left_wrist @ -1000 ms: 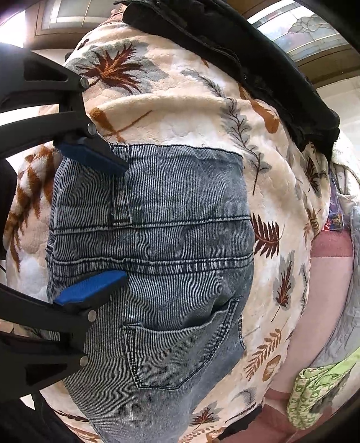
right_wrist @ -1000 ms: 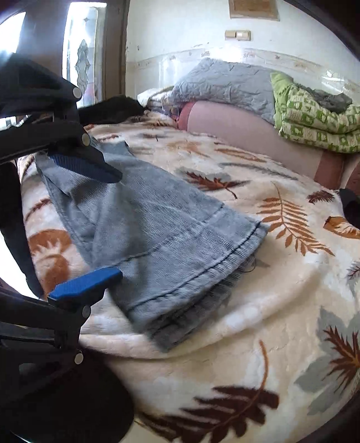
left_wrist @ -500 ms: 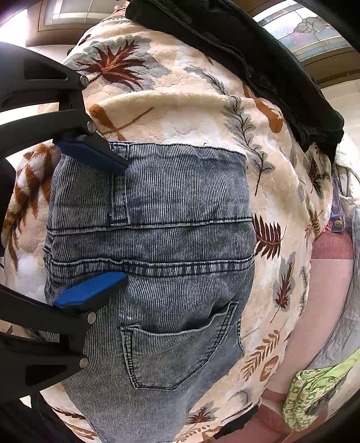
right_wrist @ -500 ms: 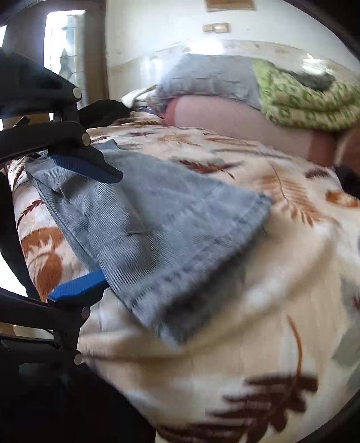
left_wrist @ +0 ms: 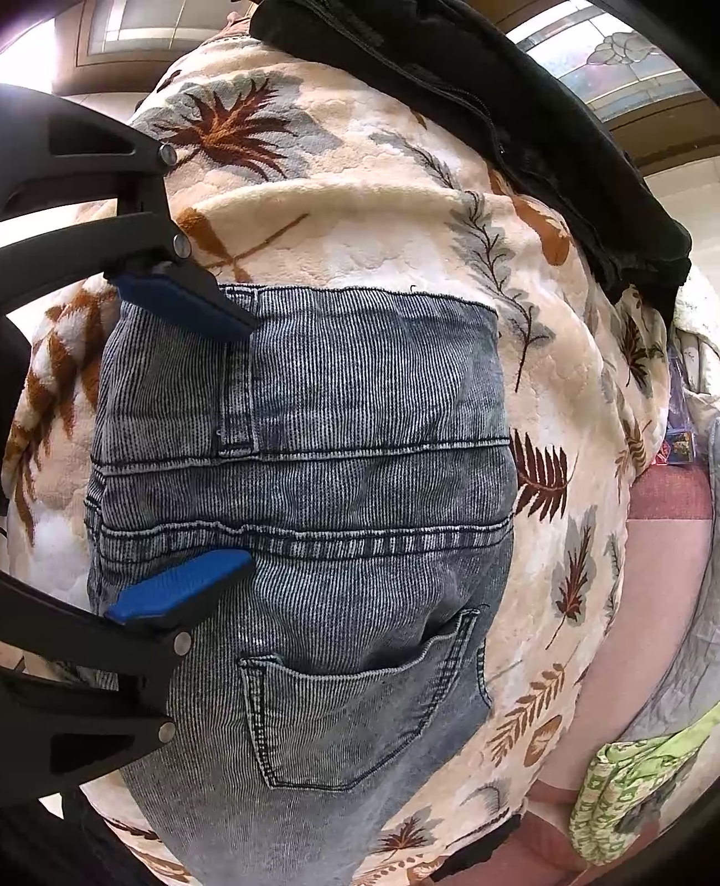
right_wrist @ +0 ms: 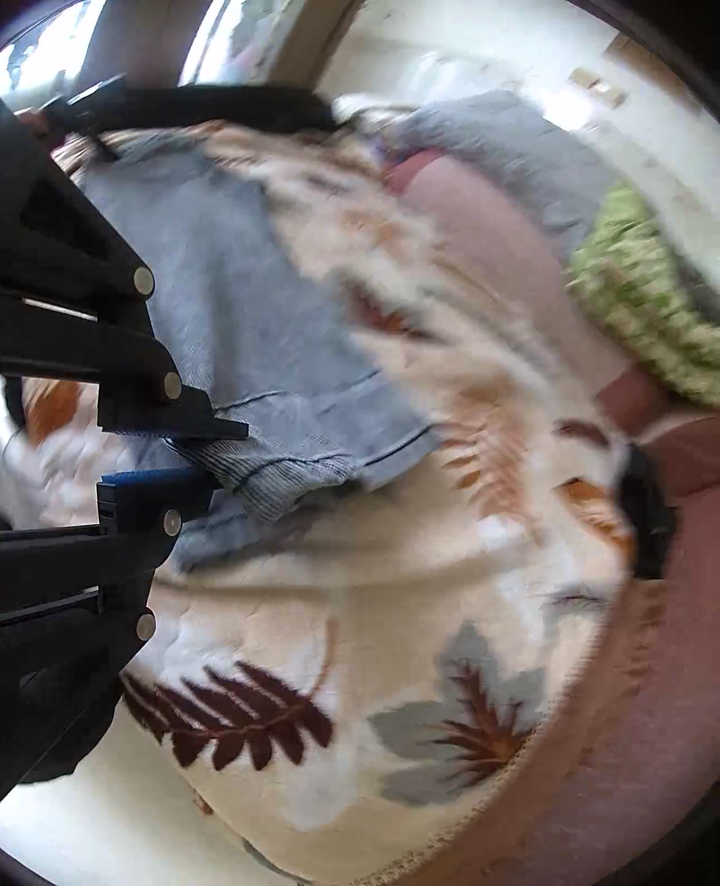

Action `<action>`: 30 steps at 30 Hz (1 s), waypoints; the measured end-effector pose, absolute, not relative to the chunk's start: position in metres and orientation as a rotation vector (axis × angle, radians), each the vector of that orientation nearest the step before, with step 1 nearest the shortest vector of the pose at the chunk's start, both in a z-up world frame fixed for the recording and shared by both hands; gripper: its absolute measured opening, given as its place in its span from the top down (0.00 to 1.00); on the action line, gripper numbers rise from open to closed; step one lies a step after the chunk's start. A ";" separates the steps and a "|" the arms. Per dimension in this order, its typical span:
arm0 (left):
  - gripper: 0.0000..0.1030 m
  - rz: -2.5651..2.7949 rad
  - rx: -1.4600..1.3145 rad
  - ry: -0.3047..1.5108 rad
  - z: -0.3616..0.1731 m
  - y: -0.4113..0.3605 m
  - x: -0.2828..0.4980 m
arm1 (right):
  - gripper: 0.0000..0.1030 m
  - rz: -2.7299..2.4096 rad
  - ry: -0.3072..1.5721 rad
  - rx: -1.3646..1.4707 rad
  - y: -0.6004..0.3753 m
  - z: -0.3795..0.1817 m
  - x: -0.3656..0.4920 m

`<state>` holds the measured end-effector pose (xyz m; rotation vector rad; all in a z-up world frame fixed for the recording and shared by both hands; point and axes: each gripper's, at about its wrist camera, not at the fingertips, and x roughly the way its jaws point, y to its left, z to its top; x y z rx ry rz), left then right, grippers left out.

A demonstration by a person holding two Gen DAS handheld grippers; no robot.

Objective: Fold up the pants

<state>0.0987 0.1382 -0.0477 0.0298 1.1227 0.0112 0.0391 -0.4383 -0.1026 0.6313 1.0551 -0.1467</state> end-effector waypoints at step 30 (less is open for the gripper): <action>0.20 0.037 -0.055 0.937 -0.012 0.120 0.106 | 0.31 0.238 0.883 0.247 -0.290 0.022 0.159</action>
